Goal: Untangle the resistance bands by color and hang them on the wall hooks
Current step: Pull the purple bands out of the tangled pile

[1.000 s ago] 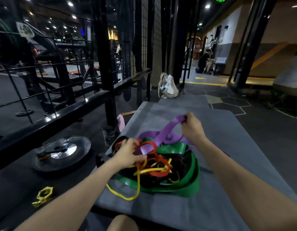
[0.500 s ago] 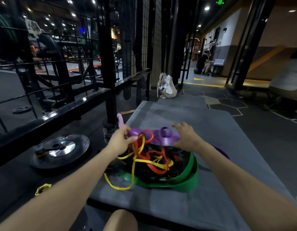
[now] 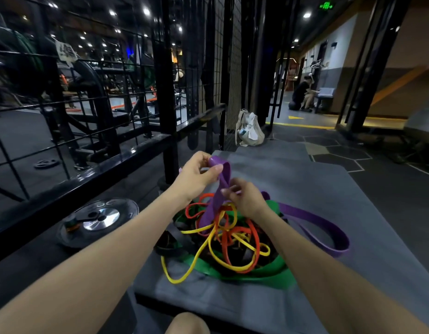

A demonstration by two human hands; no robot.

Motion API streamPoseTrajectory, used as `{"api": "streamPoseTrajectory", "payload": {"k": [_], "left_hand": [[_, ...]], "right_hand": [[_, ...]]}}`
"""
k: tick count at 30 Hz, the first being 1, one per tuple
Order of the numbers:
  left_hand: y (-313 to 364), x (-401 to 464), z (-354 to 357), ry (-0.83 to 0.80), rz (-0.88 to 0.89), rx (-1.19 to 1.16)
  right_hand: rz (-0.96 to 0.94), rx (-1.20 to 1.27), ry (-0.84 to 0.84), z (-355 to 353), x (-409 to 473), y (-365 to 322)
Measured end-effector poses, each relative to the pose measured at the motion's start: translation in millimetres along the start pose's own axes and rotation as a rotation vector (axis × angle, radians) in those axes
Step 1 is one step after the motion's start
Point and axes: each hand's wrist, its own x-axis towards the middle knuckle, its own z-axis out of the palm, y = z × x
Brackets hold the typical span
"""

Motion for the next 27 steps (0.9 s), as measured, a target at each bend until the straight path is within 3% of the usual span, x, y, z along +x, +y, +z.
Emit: {"api": "streamPoseTrajectory", "payload": {"k": [6,10,14,16,19,23,25,27], "left_hand": [[-30,-3,-1,-0.034,-0.078,0.211],[-68,-6,14,-0.046,-0.149,0.344],[-88,5,28,-0.175,-0.136,0.567],[-92,11,34,-0.148,-0.135,0.615],[-80,23,32,-0.003,-0.134,0.560],[-34,51,17,0.186,-0.092,0.300],[-7,64,14,0.224,-0.076,0.129],[11,75,13,0.221,-0.049,0.117]], "right_hand": [[-0.053,-0.119,0.211,-25,12,-1],[-0.019,0.014,0.376,-63,25,-4],[-0.096,-0.021,0.457,-94,35,-8],[-0.097,-0.044,0.484,-106,37,-7],[-0.015,-0.054,0.537,-120,39,8],[0.086,-0.038,0.558,-122,42,30],[0.116,0.057,0.520,-118,45,34],[0.143,0.160,0.466,-110,49,39]]}}
